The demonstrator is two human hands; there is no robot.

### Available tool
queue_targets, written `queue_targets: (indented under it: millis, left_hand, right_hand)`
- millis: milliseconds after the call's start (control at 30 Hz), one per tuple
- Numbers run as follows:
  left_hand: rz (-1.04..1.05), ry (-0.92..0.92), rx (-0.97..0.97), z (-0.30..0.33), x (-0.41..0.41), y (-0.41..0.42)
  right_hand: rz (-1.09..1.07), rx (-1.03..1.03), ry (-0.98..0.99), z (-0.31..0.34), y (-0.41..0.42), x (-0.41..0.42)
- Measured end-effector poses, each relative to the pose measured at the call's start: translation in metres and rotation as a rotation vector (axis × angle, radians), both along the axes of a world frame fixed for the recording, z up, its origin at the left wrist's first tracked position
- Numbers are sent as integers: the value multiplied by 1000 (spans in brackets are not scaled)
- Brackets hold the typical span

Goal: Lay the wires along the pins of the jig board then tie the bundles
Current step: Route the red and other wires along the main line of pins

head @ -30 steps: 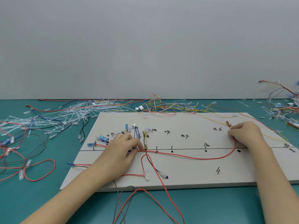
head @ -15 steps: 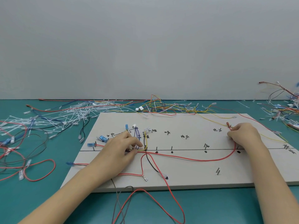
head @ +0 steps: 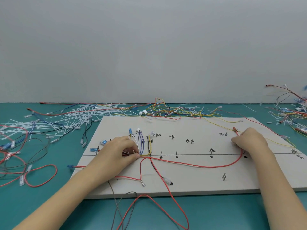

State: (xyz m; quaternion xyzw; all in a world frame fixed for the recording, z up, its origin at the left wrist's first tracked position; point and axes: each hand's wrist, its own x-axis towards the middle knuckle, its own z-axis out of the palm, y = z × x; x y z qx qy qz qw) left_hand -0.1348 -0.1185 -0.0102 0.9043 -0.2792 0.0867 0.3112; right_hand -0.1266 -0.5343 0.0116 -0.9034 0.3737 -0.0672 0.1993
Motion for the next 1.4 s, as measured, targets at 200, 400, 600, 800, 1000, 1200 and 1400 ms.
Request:
queue_targets:
  millis: [200, 400, 600, 800, 1000, 1200, 1400]
  left_hand:
    - [0, -6, 4, 0, 0, -1]
    - [-1, -6, 17, -1, 1, -1]
    - [-6, -13, 19, -1, 1, -1]
    - [-3, -17, 23, -1, 1, -1]
    - [-5, -15, 21, -2, 0, 0]
    - [-2, -23, 27, -2, 0, -1]
    - [1, -18, 28, 0, -1, -1]
  right_hand:
    - [56, -95, 73, 5, 9, 0]
    - [-17, -69, 35, 6, 8, -3]
    - [-23, 4, 43, 10, 2, -7]
    - [-41, 13, 20, 11, 5, -8]
    - [-58, 27, -8, 12, 7, -7]
    - [-27, 46, -23, 11, 5, -9]
    - [80, 163, -41, 13, -3, -11]
